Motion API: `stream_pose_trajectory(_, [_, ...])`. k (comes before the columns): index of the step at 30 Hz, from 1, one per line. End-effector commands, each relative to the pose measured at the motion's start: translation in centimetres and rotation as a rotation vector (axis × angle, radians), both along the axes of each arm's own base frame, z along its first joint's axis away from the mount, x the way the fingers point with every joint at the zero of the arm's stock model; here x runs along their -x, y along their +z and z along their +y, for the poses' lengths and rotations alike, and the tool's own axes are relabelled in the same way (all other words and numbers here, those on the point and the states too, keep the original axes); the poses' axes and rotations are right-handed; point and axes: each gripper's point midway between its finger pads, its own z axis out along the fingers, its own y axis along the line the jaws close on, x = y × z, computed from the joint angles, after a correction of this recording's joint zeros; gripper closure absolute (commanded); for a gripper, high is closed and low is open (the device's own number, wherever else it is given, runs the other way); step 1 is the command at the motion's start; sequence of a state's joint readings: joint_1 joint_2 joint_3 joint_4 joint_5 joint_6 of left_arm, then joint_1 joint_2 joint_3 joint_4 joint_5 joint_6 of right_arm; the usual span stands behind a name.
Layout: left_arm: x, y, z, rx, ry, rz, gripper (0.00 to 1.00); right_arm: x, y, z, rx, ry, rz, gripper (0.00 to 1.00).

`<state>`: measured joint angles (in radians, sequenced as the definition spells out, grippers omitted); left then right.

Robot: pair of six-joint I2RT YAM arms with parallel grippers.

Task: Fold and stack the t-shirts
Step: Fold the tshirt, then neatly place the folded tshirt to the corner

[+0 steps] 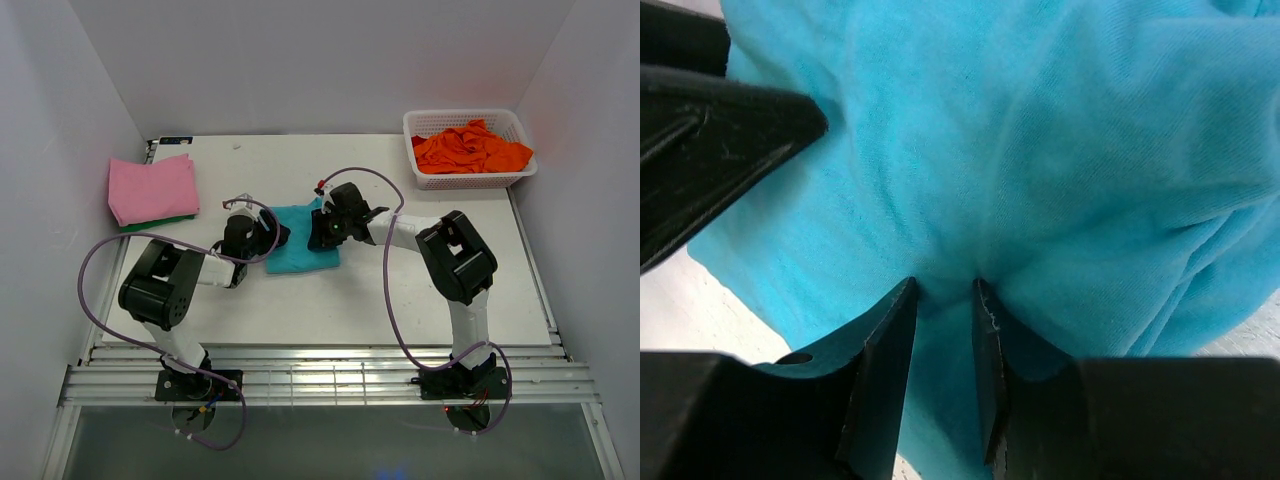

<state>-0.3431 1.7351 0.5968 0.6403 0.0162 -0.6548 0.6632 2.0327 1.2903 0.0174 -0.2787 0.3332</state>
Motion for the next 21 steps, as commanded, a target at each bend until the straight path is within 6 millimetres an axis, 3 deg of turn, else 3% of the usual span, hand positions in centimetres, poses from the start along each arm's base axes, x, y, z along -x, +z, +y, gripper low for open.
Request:
stream_pose_trajectory(1, [5.0, -4.7, -0.8, 0.023, -0.098, 0.206, 0.24, 0.0, -1.0, -0.9, 0.068, -0.023, 0.019, 0.65])
stream_pose_trajectory(7, [6.9, -5.7, -1.1, 0.044, -0.134, 0.256, 0.24, -0.3, -0.7, -0.6, 0.058, -0.03, 0.015, 0.65])
stream_pose_trajectory(21, [5.4, -5.8, -3.4, 0.136, -0.166, 0.248, 0.24, 0.6, -1.5, -0.2, 0.055, -0.022, 0.038, 0.65])
